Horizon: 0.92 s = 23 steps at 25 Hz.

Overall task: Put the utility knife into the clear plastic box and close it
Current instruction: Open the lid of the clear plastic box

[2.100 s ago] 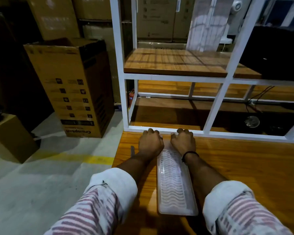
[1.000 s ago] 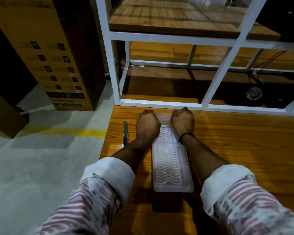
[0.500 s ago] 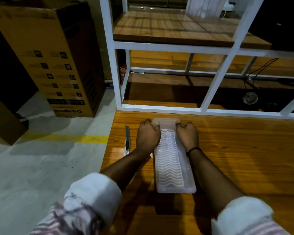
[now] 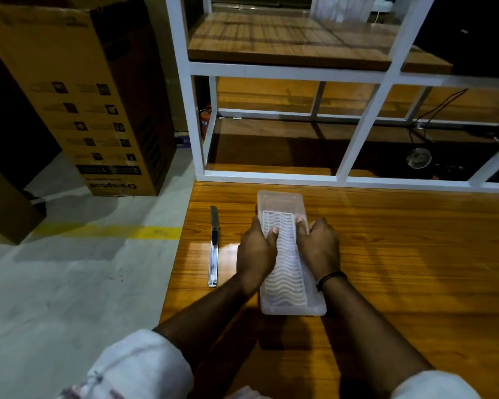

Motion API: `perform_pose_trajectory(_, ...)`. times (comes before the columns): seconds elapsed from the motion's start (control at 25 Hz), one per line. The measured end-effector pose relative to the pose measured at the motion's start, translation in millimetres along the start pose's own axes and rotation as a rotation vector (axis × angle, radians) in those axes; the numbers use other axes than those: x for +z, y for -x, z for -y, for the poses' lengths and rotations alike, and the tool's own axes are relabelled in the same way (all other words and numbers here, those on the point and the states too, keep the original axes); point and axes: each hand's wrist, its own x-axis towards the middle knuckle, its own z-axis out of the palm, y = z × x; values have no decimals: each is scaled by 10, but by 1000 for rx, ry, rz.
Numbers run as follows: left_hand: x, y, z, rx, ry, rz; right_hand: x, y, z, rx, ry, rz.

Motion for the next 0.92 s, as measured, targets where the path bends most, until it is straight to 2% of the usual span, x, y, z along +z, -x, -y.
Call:
perform_pose_trajectory(0.32,-53,52,-7,6,117,-10,-24,16,31,-26,12,-31)
perform_pose_trajectory(0.52,-219,-1,-8,-42,178,73,-54,19,185,-16,-10,81)
perform_pose_trajectory(0.6,-342,14,-31,-134,237,92,-134,121,328,-34,103,141)
perform_pose_trajectory(0.76,-446,-58,-60,-227,336,139,-290,482,609,-72,530,380)
perform_pose_trajectory(0.92,-422,-128,5,-340,424,194,-246,570,781,-28,651,496)
